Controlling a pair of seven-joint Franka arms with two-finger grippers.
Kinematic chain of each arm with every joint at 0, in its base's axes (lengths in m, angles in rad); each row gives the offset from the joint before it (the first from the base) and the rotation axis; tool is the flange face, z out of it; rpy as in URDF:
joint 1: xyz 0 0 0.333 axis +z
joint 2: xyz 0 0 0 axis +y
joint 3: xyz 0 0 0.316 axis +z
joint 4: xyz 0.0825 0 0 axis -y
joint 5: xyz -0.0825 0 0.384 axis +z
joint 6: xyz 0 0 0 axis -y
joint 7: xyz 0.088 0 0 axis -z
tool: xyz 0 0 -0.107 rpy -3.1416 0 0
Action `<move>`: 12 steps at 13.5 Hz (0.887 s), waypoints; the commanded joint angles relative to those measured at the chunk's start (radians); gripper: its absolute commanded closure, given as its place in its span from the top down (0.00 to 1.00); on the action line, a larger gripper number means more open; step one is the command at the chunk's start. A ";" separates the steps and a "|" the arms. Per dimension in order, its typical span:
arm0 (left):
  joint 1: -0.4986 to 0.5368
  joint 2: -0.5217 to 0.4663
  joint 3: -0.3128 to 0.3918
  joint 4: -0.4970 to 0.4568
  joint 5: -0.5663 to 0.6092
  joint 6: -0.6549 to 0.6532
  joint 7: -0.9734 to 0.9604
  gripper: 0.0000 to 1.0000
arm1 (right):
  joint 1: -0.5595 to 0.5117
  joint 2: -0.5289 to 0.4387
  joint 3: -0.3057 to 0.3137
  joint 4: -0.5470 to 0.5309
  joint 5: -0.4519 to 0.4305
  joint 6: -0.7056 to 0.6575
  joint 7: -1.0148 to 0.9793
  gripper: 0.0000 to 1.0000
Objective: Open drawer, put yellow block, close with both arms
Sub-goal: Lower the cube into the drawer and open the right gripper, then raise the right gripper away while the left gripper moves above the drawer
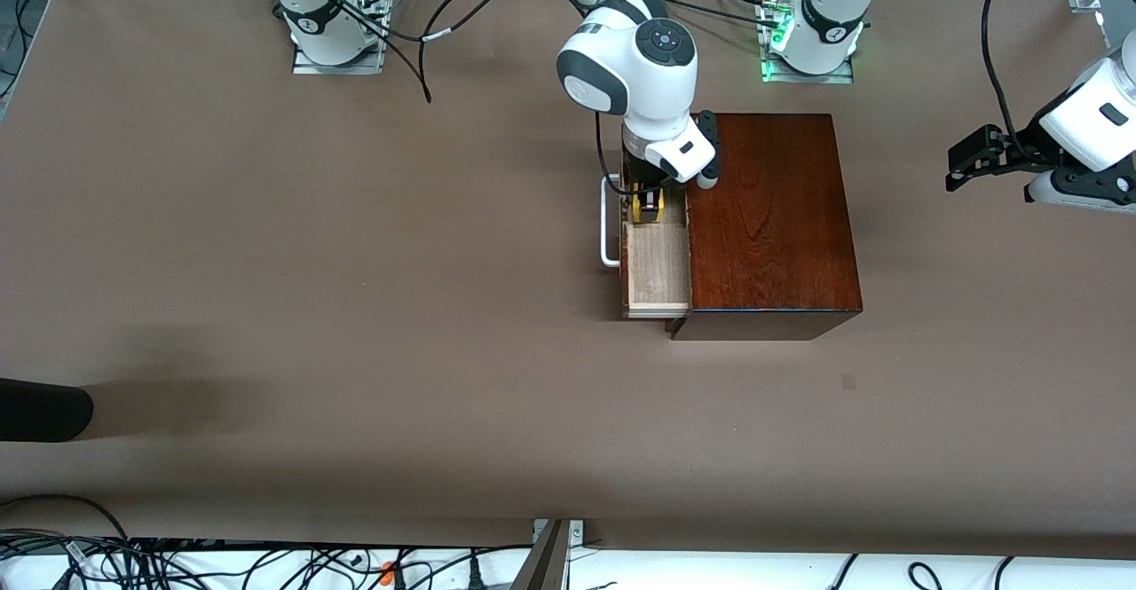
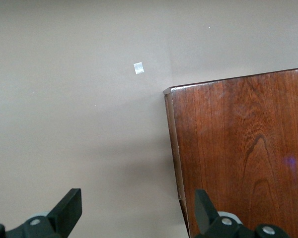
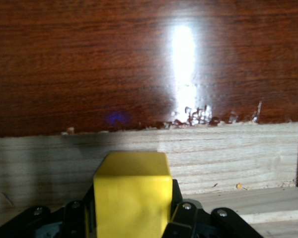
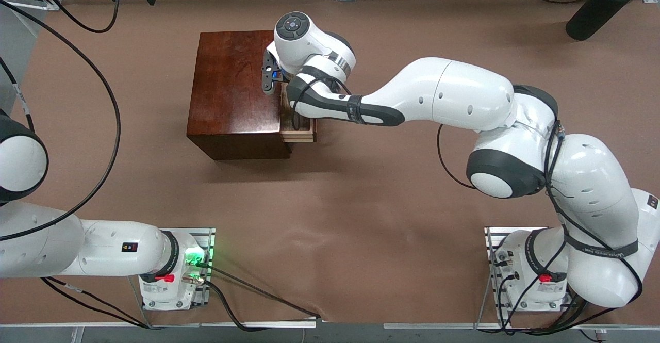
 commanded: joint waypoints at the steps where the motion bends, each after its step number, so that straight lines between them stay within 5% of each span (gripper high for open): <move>1: 0.001 -0.014 -0.003 -0.007 -0.011 -0.011 0.006 1.00 | 0.006 0.015 -0.008 0.030 -0.014 -0.011 0.002 0.88; 2: 0.001 -0.014 -0.004 -0.002 -0.010 -0.011 0.006 1.00 | 0.004 0.015 -0.008 0.030 -0.013 -0.014 0.002 1.00; 7: -0.010 -0.004 -0.007 0.019 -0.010 -0.043 0.006 1.00 | -0.005 -0.018 -0.005 0.036 -0.001 -0.022 0.011 1.00; 12: -0.010 -0.004 -0.020 0.019 -0.010 -0.049 0.012 1.00 | -0.080 -0.169 -0.017 0.036 0.097 -0.163 0.011 1.00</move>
